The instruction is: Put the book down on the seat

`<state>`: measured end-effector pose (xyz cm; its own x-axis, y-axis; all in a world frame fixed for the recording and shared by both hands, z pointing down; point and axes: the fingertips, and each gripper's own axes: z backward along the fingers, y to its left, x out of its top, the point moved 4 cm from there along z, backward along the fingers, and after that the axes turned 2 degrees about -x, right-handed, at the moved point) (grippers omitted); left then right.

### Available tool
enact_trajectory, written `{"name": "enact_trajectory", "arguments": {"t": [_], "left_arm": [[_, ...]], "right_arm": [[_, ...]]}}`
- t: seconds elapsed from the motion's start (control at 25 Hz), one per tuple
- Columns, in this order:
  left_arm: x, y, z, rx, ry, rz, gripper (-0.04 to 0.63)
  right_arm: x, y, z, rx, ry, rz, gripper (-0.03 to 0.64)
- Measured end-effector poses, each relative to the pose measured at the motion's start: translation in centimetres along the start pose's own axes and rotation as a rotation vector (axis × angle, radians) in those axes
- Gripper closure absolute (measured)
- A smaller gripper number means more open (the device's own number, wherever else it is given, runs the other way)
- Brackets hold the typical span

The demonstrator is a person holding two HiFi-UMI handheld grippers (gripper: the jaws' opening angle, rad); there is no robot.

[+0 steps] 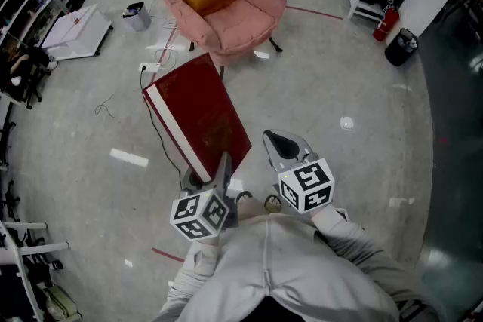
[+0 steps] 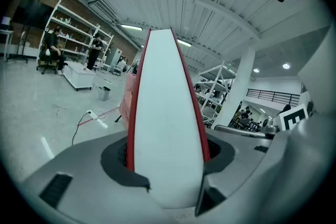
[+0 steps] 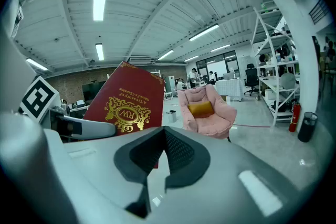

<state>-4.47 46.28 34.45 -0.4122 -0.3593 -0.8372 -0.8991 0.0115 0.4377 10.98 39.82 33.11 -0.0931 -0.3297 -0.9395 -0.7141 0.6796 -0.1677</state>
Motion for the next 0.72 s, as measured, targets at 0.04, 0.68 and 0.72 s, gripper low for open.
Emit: {"name": "enact_trajectory", "arguments": {"t": [0.04,0.68,0.72], "left_arm": [[0.0,0.0,0.2,0.001,-0.001,-0.001,0.339],[0.6,-1.4,-1.2,0.014,-0.030,-0.013,0.339],[0.6,-1.6,-1.4,0.015,-0.031,-0.013,0.339]], "right_arm": [[-0.1,0.1,0.1,0.001,0.000,0.003,0.618],[-0.1,-2.4,1.6,0.011,-0.020,-0.033,0.617],[-0.1,-2.7,1.7,0.010,-0.018,-0.033,0.617]]}}
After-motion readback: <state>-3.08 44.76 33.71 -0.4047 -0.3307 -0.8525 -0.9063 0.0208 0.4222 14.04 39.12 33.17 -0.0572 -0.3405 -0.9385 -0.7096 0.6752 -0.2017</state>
